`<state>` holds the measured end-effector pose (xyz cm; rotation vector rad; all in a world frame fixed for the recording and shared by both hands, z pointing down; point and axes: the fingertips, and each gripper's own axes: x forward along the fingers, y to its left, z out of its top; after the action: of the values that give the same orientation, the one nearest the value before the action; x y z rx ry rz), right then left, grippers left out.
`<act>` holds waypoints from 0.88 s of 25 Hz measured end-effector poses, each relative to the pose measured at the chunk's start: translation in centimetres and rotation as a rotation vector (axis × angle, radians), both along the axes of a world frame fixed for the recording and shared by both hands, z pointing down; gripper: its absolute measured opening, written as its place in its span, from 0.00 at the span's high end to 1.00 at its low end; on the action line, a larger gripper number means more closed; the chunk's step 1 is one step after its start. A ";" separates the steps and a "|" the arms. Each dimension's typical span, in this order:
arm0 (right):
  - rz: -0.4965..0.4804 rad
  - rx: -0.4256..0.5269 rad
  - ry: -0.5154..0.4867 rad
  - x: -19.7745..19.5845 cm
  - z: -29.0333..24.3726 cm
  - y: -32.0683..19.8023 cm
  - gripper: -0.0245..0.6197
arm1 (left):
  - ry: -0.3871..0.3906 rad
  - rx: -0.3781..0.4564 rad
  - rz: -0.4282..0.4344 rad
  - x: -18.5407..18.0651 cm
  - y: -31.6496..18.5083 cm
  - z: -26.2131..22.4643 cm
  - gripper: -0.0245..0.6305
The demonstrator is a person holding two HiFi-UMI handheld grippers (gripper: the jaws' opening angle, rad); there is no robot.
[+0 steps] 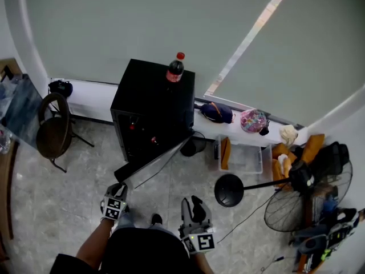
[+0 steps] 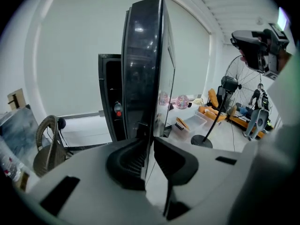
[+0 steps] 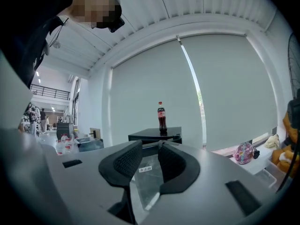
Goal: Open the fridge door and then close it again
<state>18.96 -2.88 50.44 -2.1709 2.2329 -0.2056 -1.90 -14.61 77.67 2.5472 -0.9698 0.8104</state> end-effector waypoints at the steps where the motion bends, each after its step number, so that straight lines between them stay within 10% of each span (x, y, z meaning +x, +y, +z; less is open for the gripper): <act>1: -0.006 -0.003 -0.008 0.5 0.0 0.3 0.79 | -0.003 0.000 -0.012 0.1 0.3 0.0 0.88; 22: -0.164 0.003 -0.018 3.5 1.1 7.5 0.94 | -0.002 0.012 -0.171 4.8 8.7 0.3 0.89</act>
<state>22.45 4.62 51.52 -1.9766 2.4000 -0.2239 2.94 -5.94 78.00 2.4323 -1.1776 0.7604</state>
